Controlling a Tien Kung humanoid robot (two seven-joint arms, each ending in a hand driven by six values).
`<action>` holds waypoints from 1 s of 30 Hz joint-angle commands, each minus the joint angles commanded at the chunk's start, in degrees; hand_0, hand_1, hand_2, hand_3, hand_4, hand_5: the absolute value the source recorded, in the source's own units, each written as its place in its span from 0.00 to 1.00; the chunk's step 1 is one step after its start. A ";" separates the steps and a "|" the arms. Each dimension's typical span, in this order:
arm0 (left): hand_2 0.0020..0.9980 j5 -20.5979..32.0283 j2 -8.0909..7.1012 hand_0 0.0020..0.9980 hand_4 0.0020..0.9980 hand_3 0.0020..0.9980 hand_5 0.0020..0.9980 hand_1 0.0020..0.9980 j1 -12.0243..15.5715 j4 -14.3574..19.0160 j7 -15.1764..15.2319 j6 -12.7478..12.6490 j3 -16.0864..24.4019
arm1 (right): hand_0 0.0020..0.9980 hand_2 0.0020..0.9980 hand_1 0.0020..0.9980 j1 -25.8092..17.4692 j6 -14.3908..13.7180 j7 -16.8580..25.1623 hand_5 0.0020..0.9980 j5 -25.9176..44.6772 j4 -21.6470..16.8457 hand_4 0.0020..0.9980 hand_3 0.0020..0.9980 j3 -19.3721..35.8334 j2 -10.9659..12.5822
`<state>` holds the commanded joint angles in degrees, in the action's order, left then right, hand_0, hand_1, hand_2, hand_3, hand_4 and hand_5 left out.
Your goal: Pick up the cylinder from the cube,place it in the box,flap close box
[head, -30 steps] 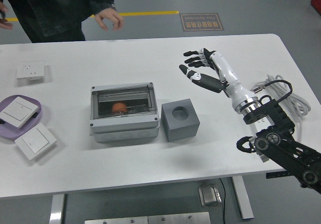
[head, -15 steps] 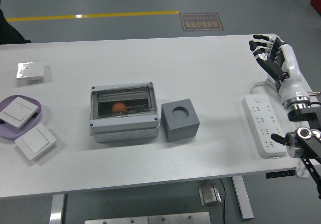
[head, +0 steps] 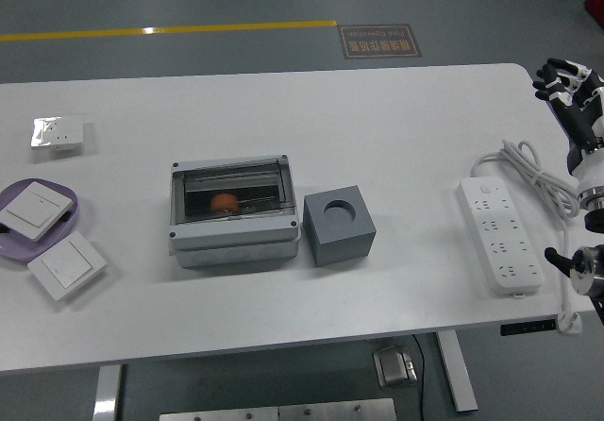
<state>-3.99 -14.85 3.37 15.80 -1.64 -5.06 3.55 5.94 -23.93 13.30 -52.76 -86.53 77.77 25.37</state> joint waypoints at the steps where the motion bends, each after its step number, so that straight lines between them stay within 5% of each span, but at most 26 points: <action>1: 0.53 -0.10 0.04 0.61 0.69 0.61 0.23 0.55 0.00 0.00 -0.06 0.01 0.06 | 0.69 0.64 0.64 -0.19 0.06 -0.02 0.44 -0.16 -0.02 0.76 0.64 0.47 0.08; 20: 0.53 3.44 -1.83 0.61 0.69 0.61 0.23 0.55 1.23 -0.02 0.59 0.58 -1.85 | 0.69 0.64 0.64 -6.22 2.22 -0.50 0.44 -3.18 0.43 0.76 0.64 8.99 1.24; 30: 0.53 2.73 -1.36 0.62 0.69 0.61 0.23 0.54 1.52 -0.03 -0.58 0.52 -1.18 | 0.69 0.64 0.64 -7.55 3.84 0.86 0.44 -1.62 1.30 0.78 0.65 10.79 0.56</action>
<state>-1.27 -16.21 4.88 15.77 -2.22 -4.54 2.37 -1.61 -20.09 14.15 -54.38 -85.23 88.56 25.93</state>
